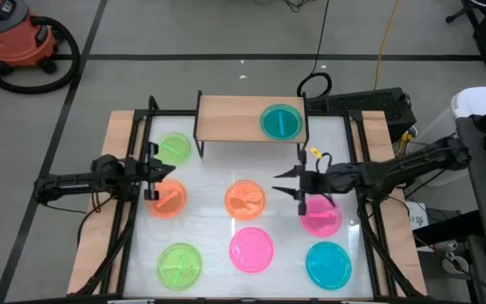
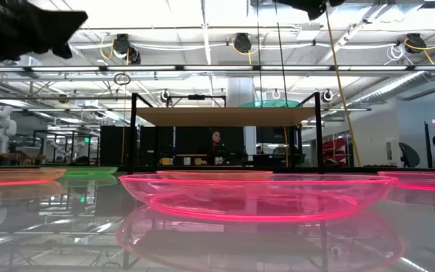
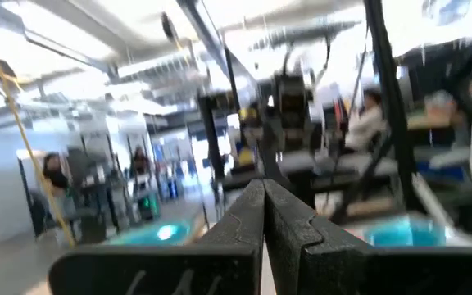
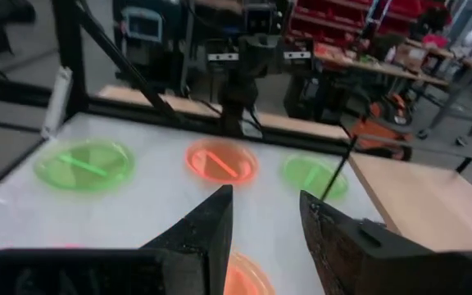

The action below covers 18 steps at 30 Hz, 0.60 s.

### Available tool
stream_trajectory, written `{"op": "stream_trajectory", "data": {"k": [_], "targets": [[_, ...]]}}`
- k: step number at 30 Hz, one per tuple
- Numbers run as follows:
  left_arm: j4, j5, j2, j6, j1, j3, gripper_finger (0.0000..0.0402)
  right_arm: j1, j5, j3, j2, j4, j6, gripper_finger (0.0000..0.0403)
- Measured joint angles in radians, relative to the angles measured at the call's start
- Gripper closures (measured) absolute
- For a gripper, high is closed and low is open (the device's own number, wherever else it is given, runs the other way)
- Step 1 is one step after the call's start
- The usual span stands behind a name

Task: Place and stack plates onto a shelf
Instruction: Stack the top green plate on top of the blue plate on the shelf

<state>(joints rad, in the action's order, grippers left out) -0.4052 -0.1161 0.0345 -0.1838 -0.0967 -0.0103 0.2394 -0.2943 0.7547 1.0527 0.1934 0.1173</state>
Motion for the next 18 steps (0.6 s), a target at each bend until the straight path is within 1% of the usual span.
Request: {"op": "stream_trajectory", "data": {"k": [5,8,10,12,15,18], "targets": [[-0.014,-0.004,0.000,0.145,0.000,-0.001,0.0394,0.029,0.002,-0.091,-0.061,0.105,0.000,0.0275],[0.045,-0.005,0.000,0.263,0.000,0.000,0.0394,0.031,0.003,-0.144,-0.091,0.193,0.014,0.0275],[0.089,0.000,0.006,0.273,0.000,0.000,0.0394,0.031,0.003,-0.178,-0.106,0.256,0.031,0.0275],[0.135,0.049,0.016,0.261,0.001,0.000,0.0394,0.031,0.003,-0.208,-0.115,0.327,0.050,0.0275],[0.177,0.158,0.058,0.234,0.001,0.000,0.0394,0.031,0.003,-0.246,-0.120,0.428,0.080,0.0275],[0.179,0.208,0.116,0.208,0.001,-0.002,0.0394,0.031,0.003,-0.268,-0.120,0.479,0.102,0.0275]]}}
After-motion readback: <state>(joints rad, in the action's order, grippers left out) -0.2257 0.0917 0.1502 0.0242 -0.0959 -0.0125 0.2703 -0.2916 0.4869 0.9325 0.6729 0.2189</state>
